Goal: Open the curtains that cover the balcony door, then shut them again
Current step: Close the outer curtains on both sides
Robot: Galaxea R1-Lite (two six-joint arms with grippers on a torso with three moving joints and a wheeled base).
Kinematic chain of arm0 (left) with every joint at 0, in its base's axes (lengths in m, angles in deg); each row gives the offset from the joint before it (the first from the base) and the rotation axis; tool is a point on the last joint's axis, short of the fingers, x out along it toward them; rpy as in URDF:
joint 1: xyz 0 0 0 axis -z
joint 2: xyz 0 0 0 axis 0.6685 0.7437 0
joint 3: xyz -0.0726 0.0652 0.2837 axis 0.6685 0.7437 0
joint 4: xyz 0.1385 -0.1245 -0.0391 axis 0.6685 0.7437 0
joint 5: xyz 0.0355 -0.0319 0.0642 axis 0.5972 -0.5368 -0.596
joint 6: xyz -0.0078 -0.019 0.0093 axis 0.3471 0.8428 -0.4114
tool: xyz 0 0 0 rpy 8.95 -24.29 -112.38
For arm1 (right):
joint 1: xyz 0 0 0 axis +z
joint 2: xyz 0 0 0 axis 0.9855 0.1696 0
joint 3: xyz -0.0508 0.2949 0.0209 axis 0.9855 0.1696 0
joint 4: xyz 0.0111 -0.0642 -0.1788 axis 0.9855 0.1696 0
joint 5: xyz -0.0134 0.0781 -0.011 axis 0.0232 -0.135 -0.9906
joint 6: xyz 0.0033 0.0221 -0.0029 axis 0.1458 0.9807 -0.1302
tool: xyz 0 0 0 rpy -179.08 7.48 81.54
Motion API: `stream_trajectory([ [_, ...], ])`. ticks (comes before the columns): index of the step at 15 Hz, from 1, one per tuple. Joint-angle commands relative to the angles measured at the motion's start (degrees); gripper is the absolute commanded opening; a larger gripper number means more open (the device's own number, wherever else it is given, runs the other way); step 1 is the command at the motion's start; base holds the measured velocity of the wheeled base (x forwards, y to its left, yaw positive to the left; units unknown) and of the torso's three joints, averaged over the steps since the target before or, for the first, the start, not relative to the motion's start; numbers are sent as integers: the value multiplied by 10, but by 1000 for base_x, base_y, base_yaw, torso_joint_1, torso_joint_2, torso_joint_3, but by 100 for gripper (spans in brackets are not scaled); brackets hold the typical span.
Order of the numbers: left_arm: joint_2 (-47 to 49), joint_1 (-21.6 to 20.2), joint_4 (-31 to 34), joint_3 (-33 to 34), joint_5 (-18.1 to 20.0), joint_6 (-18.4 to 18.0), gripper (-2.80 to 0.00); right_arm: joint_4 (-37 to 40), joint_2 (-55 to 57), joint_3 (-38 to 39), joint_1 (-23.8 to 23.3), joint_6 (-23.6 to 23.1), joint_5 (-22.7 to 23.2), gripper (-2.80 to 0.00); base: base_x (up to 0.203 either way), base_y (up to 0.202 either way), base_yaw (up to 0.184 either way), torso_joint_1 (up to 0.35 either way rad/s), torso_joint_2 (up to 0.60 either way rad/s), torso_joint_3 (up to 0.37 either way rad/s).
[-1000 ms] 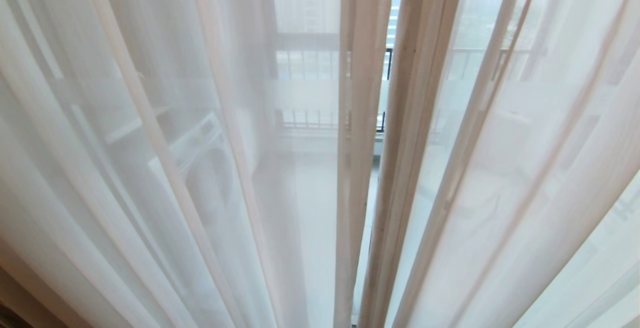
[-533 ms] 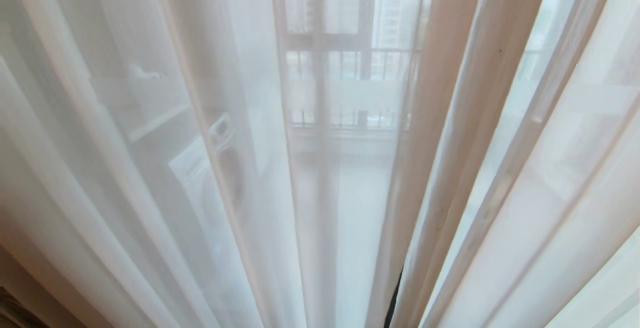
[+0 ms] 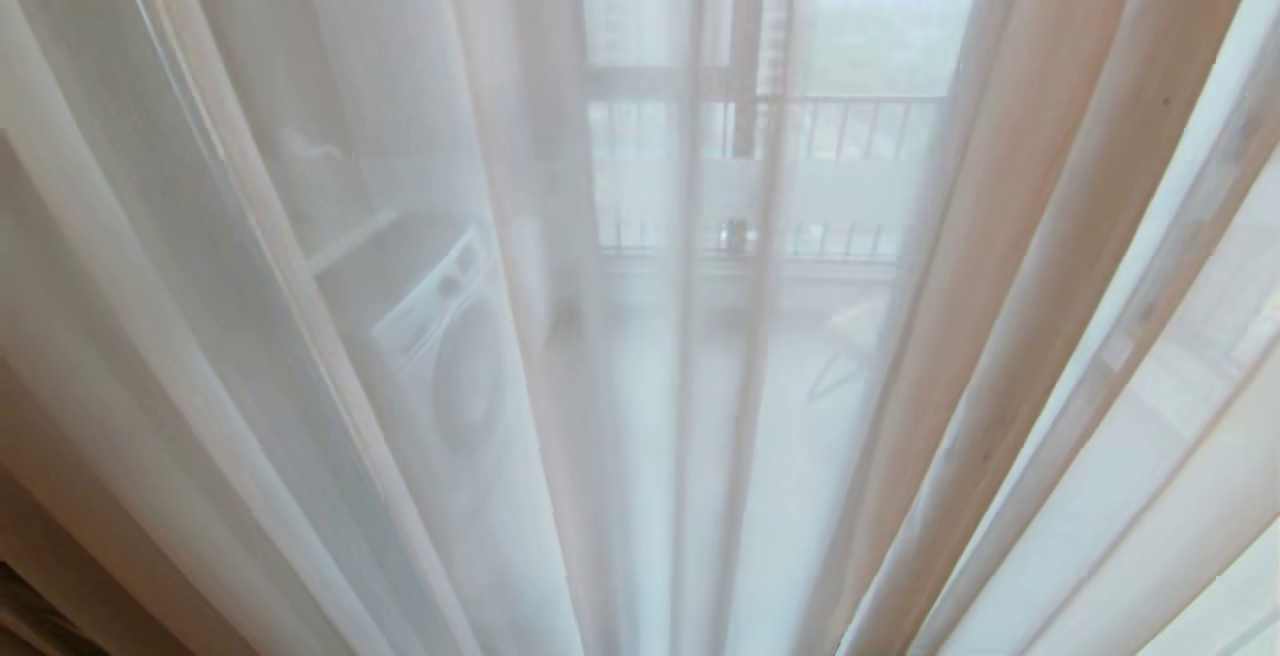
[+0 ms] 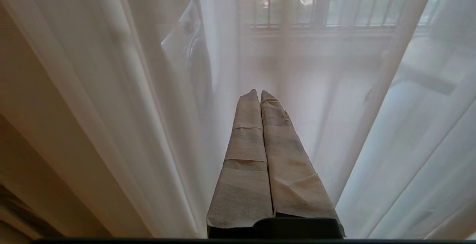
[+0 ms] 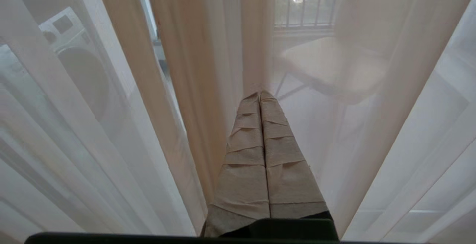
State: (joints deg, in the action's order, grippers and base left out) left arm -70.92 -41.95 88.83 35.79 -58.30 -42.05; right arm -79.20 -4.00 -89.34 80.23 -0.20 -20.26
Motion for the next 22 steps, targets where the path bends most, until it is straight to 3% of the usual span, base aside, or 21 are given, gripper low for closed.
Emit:
stream_trajectory([
  [1, -1, 0, 0, 0, 0, 0, -280, 0, 0, 0, 0, 1, 0, -280, 0, 189, 0, 5, 2, -1],
  [9, -1, 0, 0, 0, 1, 3, -280, 0, 1, 0, 0, 2, -1, -280, 0, 193, -2, 1, 3, 2],
  [16, -1, 0, 0, 0, 1, 3, -280, 0, 0, 0, 0, 1, -1, -280, 0, 200, -100, 2, 3, 2],
  [22, -1, 0, 0, 0, 1, 3, -280, 0, 0, 0, 0, 1, 0, -280, 0, 189, -12, 0, 3, 1],
])
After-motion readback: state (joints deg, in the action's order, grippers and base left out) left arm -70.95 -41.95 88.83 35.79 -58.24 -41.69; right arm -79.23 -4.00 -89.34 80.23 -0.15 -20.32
